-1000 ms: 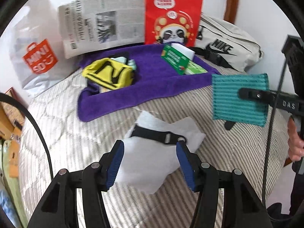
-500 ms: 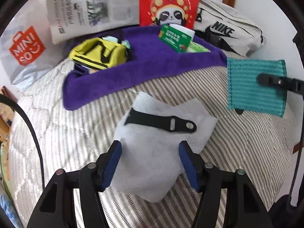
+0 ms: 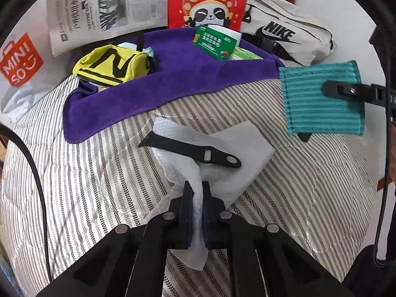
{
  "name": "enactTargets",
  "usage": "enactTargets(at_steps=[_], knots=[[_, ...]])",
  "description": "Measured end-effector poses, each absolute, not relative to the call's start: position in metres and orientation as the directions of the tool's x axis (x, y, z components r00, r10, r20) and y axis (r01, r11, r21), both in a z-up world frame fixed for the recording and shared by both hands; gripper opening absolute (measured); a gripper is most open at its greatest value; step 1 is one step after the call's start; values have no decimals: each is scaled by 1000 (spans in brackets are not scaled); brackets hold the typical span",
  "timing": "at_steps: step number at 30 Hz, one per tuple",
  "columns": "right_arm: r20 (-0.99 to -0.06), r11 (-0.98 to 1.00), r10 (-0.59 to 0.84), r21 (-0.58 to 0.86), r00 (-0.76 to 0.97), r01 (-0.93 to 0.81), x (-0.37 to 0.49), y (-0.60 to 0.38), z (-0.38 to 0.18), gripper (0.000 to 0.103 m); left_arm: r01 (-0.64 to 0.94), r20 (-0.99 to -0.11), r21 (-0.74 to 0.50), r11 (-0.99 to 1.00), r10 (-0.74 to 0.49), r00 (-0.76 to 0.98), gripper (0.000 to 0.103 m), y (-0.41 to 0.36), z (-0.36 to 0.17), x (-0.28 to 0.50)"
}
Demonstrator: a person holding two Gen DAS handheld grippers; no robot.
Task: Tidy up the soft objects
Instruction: 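Grasp and lift the white wipe with the left gripper while the right gripper holds the cloth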
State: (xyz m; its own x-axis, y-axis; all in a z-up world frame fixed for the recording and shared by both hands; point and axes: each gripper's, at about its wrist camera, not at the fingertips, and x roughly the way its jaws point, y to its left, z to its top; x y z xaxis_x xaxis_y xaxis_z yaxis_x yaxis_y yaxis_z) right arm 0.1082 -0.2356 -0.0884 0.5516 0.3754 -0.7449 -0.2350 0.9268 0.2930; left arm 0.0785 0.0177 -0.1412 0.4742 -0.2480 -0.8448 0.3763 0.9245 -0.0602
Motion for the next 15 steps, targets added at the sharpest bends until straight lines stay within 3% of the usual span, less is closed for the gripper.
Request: enactTargets(at_steps=[15], knots=[[-742, 921, 388, 295, 546, -253, 110, -229, -85, 19, 381, -782, -135, 915, -334, 525, 6, 27, -100, 74]])
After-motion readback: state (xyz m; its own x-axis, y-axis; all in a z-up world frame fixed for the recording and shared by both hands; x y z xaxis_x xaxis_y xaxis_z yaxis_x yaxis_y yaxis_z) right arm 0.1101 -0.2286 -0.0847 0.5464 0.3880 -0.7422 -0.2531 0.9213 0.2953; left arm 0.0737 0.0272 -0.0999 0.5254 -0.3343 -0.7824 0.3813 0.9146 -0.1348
